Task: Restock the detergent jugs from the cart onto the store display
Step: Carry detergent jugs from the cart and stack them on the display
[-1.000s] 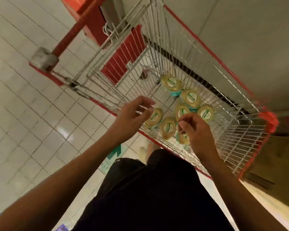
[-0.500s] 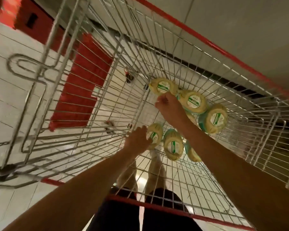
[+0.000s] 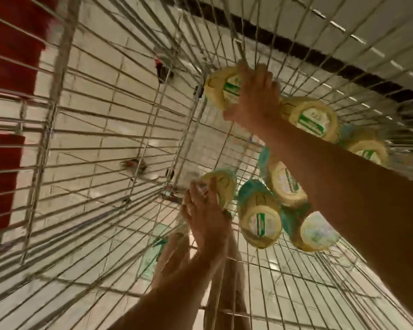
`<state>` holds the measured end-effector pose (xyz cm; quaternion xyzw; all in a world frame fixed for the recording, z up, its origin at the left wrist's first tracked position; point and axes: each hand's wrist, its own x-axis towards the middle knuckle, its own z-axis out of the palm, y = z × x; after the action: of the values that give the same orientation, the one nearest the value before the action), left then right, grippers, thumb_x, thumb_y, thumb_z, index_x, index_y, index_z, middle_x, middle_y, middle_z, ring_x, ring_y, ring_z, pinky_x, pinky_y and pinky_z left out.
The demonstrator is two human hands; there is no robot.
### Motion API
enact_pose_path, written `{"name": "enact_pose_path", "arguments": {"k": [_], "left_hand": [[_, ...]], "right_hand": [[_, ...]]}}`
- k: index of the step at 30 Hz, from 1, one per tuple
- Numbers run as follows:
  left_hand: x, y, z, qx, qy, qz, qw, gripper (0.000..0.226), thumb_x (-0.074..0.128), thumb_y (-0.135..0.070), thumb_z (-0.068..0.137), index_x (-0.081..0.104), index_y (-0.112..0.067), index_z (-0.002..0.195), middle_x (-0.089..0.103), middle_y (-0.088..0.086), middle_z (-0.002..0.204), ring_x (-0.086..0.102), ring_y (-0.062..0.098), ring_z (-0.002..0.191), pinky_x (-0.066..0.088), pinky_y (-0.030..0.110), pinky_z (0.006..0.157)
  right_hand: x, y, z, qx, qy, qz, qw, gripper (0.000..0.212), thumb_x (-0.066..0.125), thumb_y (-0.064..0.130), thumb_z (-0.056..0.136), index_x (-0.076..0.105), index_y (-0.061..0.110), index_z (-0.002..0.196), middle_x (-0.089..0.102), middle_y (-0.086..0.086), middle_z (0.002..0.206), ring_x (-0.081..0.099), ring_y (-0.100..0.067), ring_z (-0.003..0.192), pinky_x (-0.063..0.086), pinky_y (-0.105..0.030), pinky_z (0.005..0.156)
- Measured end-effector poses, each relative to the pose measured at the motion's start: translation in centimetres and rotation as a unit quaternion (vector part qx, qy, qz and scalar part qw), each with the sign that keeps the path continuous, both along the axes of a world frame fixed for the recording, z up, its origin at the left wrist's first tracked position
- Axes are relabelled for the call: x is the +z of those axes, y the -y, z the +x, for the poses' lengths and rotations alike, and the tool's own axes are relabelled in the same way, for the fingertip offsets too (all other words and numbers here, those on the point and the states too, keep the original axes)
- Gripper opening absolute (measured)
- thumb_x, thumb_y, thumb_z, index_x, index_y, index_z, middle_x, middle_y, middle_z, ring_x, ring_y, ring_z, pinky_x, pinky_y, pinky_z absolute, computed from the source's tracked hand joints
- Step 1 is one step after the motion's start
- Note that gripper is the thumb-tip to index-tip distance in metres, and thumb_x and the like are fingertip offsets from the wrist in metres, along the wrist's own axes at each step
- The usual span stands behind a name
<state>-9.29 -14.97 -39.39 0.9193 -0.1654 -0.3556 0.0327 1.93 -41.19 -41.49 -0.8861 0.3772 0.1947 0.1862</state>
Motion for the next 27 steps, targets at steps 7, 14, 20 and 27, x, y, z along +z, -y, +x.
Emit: {"name": "enact_pose_path", "arguments": {"k": [7,14,20,27], "left_hand": [[-2.1,-0.8,5.9,-0.185,0.004,-0.005,0.983,0.132,0.085,-0.066,0.065,0.001,-0.043,0.164,0.011,0.020,0.169,0.019,0.051,0.153,0.027,0.076,0.114],[2.3,1.3,10.8,-0.123,-0.046,0.009,0.991,0.117,0.087,-0.055,0.063,0.018,-0.043,0.157,0.030,0.015,0.152,0.039,0.045,0.137,0.049,0.065,0.100],[10.8,2.7,14.0,-0.150,-0.015,-0.003,0.989,0.130,0.094,-0.054,0.054,0.017,-0.035,0.158,0.032,0.016,0.149,0.035,0.051,0.137,0.044,0.072,0.101],[23.7,2.3,15.9,-0.123,0.021,-0.011,0.992,0.133,0.092,-0.056,0.061,0.011,-0.020,0.160,0.029,0.023,0.156,0.031,0.050,0.142,0.045,0.071,0.103]], "right_hand": [[-1.4,-0.5,-0.2,-0.021,-0.009,0.029,0.999,0.144,0.095,0.050,0.063,-0.004,0.031,0.166,0.016,-0.022,0.167,0.028,-0.052,0.148,0.039,-0.065,0.112],[2.5,-1.5,-0.6,-0.042,-0.027,0.097,0.994,0.145,0.093,0.056,0.063,-0.009,0.035,0.163,0.007,-0.023,0.170,0.017,-0.056,0.152,0.038,-0.068,0.112],[12.7,-4.3,-4.3,-0.080,-0.011,0.117,0.990,0.145,0.091,0.062,0.064,-0.005,0.026,0.166,0.016,-0.029,0.164,0.025,-0.056,0.147,0.038,-0.061,0.114],[27.6,-6.5,-7.6,-0.142,0.021,0.079,0.986,0.138,0.094,0.050,0.065,0.003,0.028,0.166,0.022,-0.020,0.162,0.033,-0.048,0.143,0.049,-0.062,0.105]]}}
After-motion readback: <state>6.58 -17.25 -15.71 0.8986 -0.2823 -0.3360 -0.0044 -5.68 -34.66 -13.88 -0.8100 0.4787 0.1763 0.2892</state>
